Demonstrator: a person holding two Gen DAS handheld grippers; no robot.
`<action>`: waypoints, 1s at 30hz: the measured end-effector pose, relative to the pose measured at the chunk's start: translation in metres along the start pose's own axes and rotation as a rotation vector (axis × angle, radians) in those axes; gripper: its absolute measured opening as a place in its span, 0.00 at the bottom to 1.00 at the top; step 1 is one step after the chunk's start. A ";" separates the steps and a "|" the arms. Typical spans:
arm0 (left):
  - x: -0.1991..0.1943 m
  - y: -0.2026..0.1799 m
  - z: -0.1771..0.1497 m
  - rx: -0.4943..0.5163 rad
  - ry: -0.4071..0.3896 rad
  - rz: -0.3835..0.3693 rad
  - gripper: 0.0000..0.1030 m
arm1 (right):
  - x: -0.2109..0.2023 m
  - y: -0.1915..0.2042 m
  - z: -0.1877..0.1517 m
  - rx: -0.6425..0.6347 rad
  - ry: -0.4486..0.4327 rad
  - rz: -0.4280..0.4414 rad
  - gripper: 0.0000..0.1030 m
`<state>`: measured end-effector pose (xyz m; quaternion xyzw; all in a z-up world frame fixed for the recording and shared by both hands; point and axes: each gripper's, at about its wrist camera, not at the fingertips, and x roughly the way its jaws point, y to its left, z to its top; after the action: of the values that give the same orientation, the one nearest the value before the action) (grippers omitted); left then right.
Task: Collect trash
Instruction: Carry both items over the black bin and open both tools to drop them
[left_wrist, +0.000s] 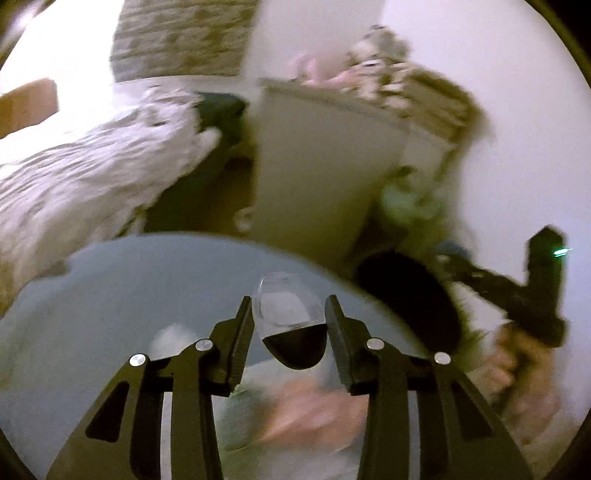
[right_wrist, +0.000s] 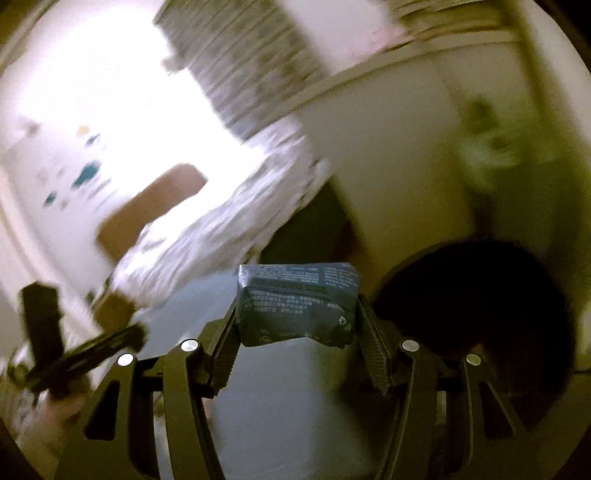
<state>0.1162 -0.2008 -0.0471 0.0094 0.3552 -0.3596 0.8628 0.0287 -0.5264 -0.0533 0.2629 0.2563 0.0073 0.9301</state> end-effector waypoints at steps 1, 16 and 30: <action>0.008 -0.016 0.007 0.008 -0.004 -0.035 0.38 | -0.006 -0.017 0.007 0.037 -0.036 -0.037 0.57; 0.134 -0.137 0.019 0.092 0.125 -0.206 0.38 | -0.020 -0.119 0.013 0.175 -0.088 -0.269 0.57; 0.153 -0.146 0.005 0.111 0.177 -0.203 0.38 | -0.019 -0.129 0.008 0.203 -0.064 -0.253 0.57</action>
<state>0.1025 -0.4045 -0.1037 0.0529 0.4084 -0.4618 0.7856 0.0000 -0.6438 -0.1017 0.3211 0.2569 -0.1443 0.9000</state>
